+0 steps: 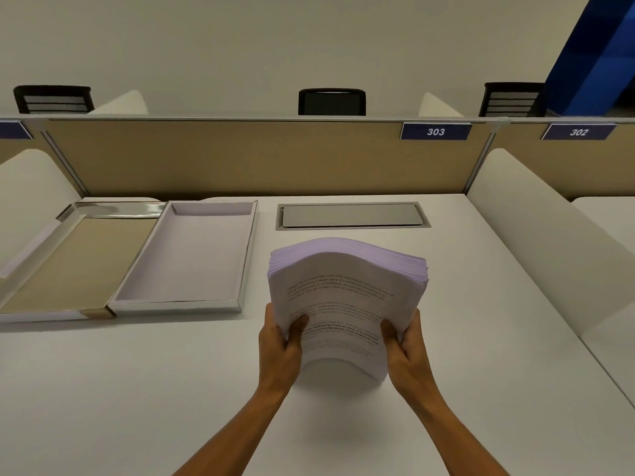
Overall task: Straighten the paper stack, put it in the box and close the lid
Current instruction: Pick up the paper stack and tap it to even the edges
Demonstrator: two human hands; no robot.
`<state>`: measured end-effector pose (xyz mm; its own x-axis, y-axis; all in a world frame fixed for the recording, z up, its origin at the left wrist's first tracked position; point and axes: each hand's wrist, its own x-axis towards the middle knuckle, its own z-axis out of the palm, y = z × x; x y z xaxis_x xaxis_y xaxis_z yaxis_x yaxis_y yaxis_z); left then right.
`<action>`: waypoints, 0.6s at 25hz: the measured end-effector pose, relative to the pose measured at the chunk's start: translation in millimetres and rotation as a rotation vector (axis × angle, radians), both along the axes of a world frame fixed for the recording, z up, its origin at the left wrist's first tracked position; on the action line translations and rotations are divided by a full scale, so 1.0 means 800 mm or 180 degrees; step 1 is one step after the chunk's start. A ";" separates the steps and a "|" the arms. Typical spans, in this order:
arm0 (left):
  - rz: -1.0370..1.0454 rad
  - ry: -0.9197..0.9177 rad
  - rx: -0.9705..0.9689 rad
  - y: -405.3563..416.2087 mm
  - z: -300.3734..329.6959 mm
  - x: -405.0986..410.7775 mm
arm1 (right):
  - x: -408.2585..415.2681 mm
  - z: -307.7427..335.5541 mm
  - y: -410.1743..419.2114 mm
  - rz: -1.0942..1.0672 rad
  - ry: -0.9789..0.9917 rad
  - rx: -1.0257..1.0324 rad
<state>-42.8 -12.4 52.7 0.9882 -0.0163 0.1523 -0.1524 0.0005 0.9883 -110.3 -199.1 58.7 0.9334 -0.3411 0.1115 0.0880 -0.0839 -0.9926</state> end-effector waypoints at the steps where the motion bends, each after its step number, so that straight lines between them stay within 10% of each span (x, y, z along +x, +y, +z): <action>1: 0.0006 -0.0019 -0.0016 0.001 0.000 0.000 | 0.000 0.001 -0.001 0.0008 0.0005 0.0003; 15: -0.0408 0.0041 0.0554 0.020 -0.044 0.011 | -0.005 -0.039 -0.001 0.0058 0.0432 -0.0109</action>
